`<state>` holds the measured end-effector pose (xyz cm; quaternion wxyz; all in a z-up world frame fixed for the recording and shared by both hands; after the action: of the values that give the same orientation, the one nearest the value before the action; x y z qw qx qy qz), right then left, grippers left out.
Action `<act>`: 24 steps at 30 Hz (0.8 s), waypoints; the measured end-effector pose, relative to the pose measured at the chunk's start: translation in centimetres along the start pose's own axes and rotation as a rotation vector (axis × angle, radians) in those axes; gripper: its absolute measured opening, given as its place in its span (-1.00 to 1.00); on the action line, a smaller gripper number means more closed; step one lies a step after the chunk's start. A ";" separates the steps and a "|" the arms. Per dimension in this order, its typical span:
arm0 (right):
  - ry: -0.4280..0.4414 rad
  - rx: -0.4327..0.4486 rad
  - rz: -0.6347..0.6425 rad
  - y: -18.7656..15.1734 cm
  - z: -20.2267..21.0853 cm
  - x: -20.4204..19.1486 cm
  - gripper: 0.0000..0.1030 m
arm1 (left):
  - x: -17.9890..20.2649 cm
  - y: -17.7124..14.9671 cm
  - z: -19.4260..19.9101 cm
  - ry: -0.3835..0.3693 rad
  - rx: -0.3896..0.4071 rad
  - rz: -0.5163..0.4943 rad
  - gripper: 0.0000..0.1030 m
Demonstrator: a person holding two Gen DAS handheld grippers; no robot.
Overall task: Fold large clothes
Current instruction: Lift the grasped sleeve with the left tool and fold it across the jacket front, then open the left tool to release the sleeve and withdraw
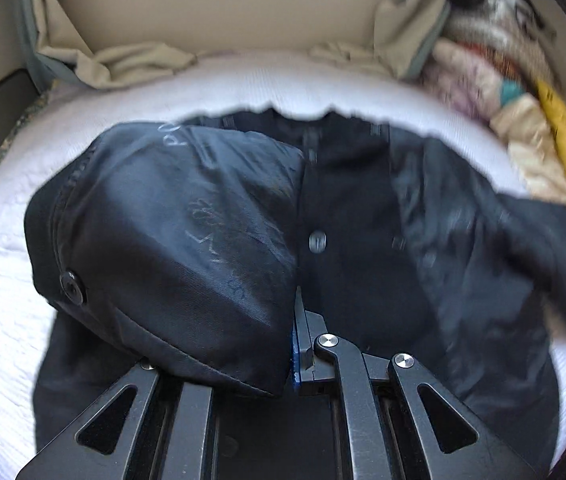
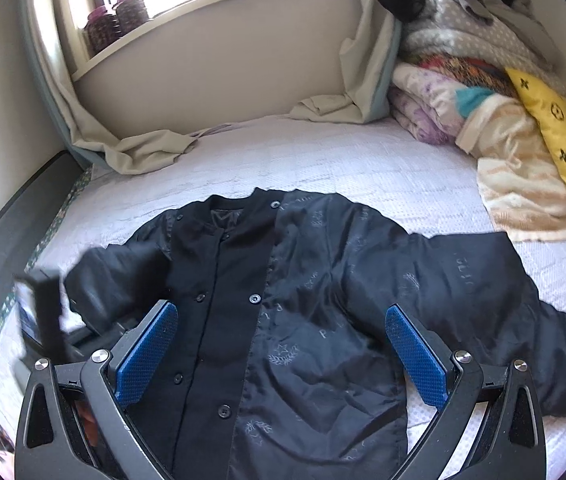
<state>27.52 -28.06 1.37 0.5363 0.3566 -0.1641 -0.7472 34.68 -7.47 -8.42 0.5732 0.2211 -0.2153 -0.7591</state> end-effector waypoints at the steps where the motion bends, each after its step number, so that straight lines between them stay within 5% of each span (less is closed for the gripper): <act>1: 0.001 -0.005 -0.011 0.0 -0.1 0.3 1.00 | 0.3 -0.5 -0.6 0.002 -0.014 -0.011 -0.74; 4: 0.004 -0.027 -0.036 0.0 -0.5 0.8 1.00 | 0.6 -1.6 -1.1 0.012 -0.041 -0.049 -0.64; 8: -0.011 -0.034 -0.014 -0.2 -1.1 0.6 1.00 | 1.9 -2.4 -0.5 -0.065 -0.086 -0.083 0.37; 12: -0.043 -0.034 0.020 -0.4 -1.8 0.4 1.00 | 2.9 -3.5 3.2 -0.180 -0.099 -0.098 0.80; 16: -0.064 -0.042 0.034 -0.7 -2.6 0.3 1.00 | 2.8 -4.8 6.7 -0.264 -0.063 -0.137 0.99; 21: -0.083 -0.060 0.068 -1.6 -3.9 -0.8 0.96 | 1.8 -5.0 8.2 -0.200 0.054 -0.184 0.98; 24: -0.085 -0.074 0.103 -2.2 -4.8 -1.7 0.84 | 0.4 -5.0 9.2 -0.211 0.111 -0.122 0.98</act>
<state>29.70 -25.00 -2.71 0.5792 0.2956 -0.1770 -0.7388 25.33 -5.91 -3.89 0.4869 0.1844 -0.3022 -0.7985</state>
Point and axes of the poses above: each gripper's, at about its wrist camera, not at the fingertips, and z roughly against the way its jaws point, x to its right, y to its top, the point moved 7 cm from there along -z, roughly the way its jaws point, and after that the axes turned 10 degrees about -z, right-handed, at the moved point
